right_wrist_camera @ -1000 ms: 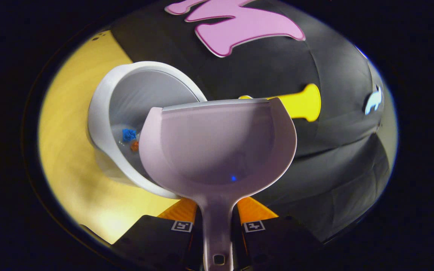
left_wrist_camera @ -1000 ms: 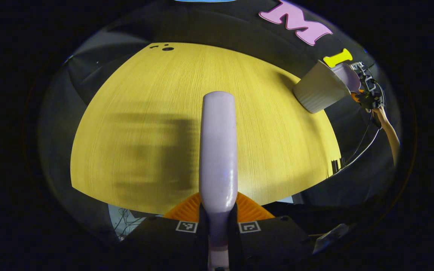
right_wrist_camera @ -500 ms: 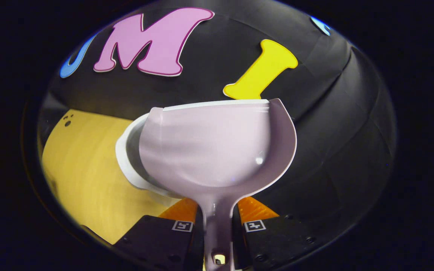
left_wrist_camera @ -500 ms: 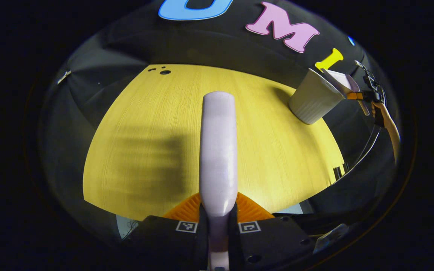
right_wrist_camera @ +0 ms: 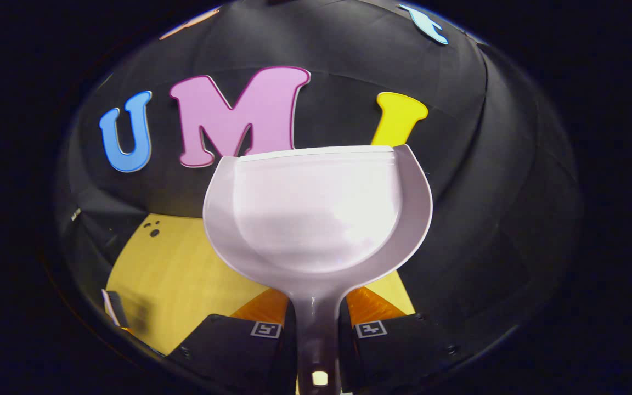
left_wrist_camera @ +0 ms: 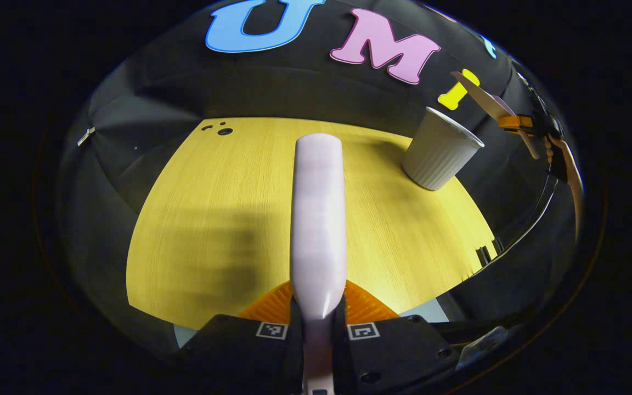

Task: Pick up the small broom and dustpan from the desktop, sweep the trash into the dustpan with the broom, and then empty the trash into the garbage bin.

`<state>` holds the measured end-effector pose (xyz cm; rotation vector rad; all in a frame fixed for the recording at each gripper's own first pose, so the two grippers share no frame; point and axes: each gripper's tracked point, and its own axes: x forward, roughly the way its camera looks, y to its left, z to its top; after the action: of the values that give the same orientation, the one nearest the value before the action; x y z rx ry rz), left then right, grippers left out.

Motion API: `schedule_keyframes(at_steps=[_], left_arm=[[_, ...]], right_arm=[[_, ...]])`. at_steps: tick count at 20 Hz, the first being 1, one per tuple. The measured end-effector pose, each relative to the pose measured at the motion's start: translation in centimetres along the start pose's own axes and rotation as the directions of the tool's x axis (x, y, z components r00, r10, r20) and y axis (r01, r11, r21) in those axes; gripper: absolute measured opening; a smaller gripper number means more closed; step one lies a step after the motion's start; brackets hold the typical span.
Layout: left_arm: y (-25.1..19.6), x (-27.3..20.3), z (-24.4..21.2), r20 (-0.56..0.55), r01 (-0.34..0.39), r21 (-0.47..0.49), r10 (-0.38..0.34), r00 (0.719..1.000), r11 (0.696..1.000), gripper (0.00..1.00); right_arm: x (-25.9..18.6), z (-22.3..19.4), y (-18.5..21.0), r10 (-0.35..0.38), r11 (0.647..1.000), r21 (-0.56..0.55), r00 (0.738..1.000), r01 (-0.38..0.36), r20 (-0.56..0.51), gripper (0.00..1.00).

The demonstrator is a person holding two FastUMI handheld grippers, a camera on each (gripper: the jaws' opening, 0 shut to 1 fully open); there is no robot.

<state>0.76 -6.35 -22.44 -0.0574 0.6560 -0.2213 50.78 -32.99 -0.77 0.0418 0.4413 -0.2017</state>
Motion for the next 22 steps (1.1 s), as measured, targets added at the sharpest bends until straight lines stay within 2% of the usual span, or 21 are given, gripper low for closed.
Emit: schedule_keyframes(at_steps=[3,4,5,6,7,11,13,15,16,17,19,22], left_arm=[[0.1,0.5,0.0,0.006,-0.017,0.008,0.017,1.0,1.0,0.25],[0.3,0.8,0.0,0.007,-0.024,0.005,0.024,1.0,1.0,0.25],[0.5,1.0,0.1,0.008,-0.031,0.0,0.031,0.999,1.0,0.25],[0.8,1.2,0.0,0.007,-0.038,-0.005,0.038,0.999,0.999,0.25],[1.0,1.3,0.1,0.008,-0.047,-0.009,0.047,0.999,0.999,0.24],[2.0,2.1,0.1,-0.005,-0.075,-0.009,0.075,0.997,0.997,0.25],[2.2,2.8,0.2,-0.016,-0.08,-0.001,0.08,0.997,0.997,0.25],[2.9,3.8,0.2,-0.038,-0.101,0.015,0.101,0.994,0.995,0.25],[3.2,4.5,0.1,-0.05,-0.109,0.019,0.11,0.993,0.994,0.24],[3.3,5.2,0.1,-0.064,-0.112,0.017,0.113,0.992,0.994,0.25],[3.6,6.6,-0.2,-0.099,-0.119,0.004,0.119,0.988,0.993,0.25],[4.2,8.9,-0.7,-0.151,-0.142,-0.003,0.14,0.978,0.99,0.25]], right_arm=[[-1.0,-0.4,3.1,0.102,0.995,-0.001,0.995,-0.102,-0.008,0.34],[-1.7,-0.8,4.5,0.136,0.991,-0.006,0.991,-0.136,-0.018,0.31],[-2.1,-1.4,5.7,0.169,0.986,-0.012,0.985,-0.169,-0.029,0.34],[-2.7,-1.9,7.1,0.199,0.98,-0.016,0.979,-0.199,-0.041,0.31],[-2.4,-2.4,7.6,0.227,0.974,-0.014,0.972,-0.228,-0.054,0.34],[-3.8,-6.3,11.5,0.337,0.94,-0.002,0.929,-0.342,-0.15,0.34],[-4.2,-9.9,12.8,0.376,0.925,0.032,0.901,-0.378,-0.217,0.34],[-4.4,-12.8,13.3,0.376,0.923,0.027,0.886,-0.383,-0.272,0.34],[-4.2,-14.1,13.2,0.369,0.924,0.014,0.881,-0.383,-0.297,0.3],[-3.9,-15.5,13.2,0.362,0.924,0.002,0.874,-0.382,-0.323,0.34],[-2.3,-19.0,13.1,0.339,0.93,-0.007,0.864,-0.368,-0.371,0.34],[-0.5,-24.7,13.8,0.31,0.94,0.019,0.829,-0.341,-0.466,0.31]])
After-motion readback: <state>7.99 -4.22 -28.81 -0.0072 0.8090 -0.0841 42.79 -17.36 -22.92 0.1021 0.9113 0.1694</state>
